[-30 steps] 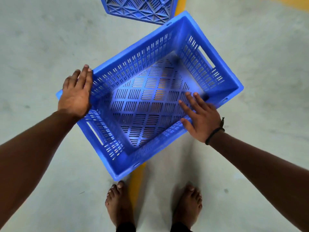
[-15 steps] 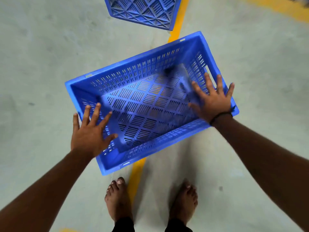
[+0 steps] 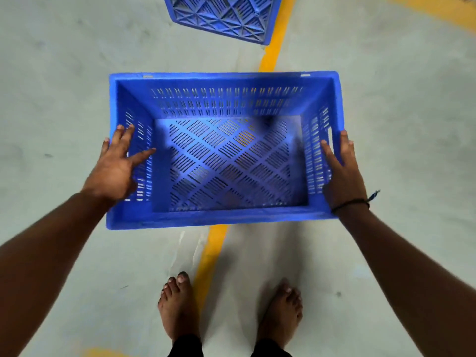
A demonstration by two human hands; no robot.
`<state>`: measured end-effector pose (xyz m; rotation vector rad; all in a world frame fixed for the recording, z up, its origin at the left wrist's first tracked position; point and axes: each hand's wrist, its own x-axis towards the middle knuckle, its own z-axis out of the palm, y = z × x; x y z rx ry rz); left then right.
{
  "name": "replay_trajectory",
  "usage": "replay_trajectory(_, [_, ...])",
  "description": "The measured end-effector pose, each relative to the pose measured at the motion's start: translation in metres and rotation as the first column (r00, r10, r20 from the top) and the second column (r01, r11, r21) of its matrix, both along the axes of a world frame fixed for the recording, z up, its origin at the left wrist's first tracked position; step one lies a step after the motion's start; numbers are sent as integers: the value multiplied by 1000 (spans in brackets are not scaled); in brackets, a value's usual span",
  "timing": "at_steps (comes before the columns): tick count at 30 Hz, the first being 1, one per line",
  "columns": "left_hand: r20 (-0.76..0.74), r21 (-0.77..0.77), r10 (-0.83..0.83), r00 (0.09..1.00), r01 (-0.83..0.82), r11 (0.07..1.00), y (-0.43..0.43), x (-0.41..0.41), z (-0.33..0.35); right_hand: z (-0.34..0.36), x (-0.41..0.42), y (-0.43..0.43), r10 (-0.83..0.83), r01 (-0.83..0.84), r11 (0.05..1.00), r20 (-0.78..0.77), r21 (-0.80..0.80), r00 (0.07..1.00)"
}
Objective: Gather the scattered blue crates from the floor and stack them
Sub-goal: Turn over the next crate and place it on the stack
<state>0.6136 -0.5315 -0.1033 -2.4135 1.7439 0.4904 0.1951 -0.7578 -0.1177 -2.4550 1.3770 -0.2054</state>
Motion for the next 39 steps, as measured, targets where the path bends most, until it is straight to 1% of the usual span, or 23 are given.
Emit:
replay_trajectory(2, [16,51,-47,999,46,998,0,-2,-3,-4,-5,15,-42,42,999,-10,-2,999])
replay_trajectory(4, [11,67,-75,997,74,995,0,-4,-4,-4,-4,17,-72,72,997,-8,40,997])
replay_trajectory(5, [-12,34,-86,996,86,996,2,-4,-3,-2,-3,15,-79,79,995,-8,68,997])
replay_trajectory(7, [-47,-108,-68,997,62,992,7,-4,0,5,-5,5,-64,64,996,-7,69,998])
replay_trajectory(8, [-62,-178,-16,998,5,984,8,-4,2,9,-6,-4,-57,56,997,18,57,998])
replay_trajectory(10, [-133,-259,172,976,-202,944,6,-3,4,13,-8,-27,-113,107,990,63,86,992])
replay_trajectory(11, [-189,-243,263,946,-304,921,1,-3,3,15,-6,-37,-147,137,982,67,129,987])
replay_trajectory(13, [-304,-153,413,859,-472,868,-10,-6,0,15,3,-48,-158,135,961,79,243,984])
replay_trajectory(14, [-336,-133,459,822,-524,841,-16,-8,0,15,8,-48,-167,135,945,84,297,982])
replay_trajectory(16, [-365,-169,490,792,-573,802,-21,-13,-4,15,16,-45,-245,209,911,59,355,968])
replay_trajectory(19, [-378,-217,483,790,-583,783,-21,-13,-6,16,19,-40,-325,320,884,-44,341,945])
replay_trajectory(22, [-355,-204,497,792,-584,786,-20,-10,-7,20,23,-40,-321,337,878,-103,340,941])
replay_trajectory(25, [-323,-194,506,800,-579,792,-20,-12,1,26,25,-38,-324,344,873,-115,346,939])
replay_trajectory(29, [-341,-234,461,819,-549,802,-15,-8,28,45,23,-35,-353,350,868,-58,353,934])
replay_trajectory(32, [-370,-283,458,809,-567,774,-12,-1,68,78,23,-32,-349,327,891,13,314,937])
replay_trajectory(35, [-387,-322,461,799,-585,744,-14,5,122,124,29,-35,-348,306,900,89,311,933])
replay_trajectory(39, [-393,-377,451,801,-588,716,-12,12,213,210,43,-42,-339,281,905,146,319,929])
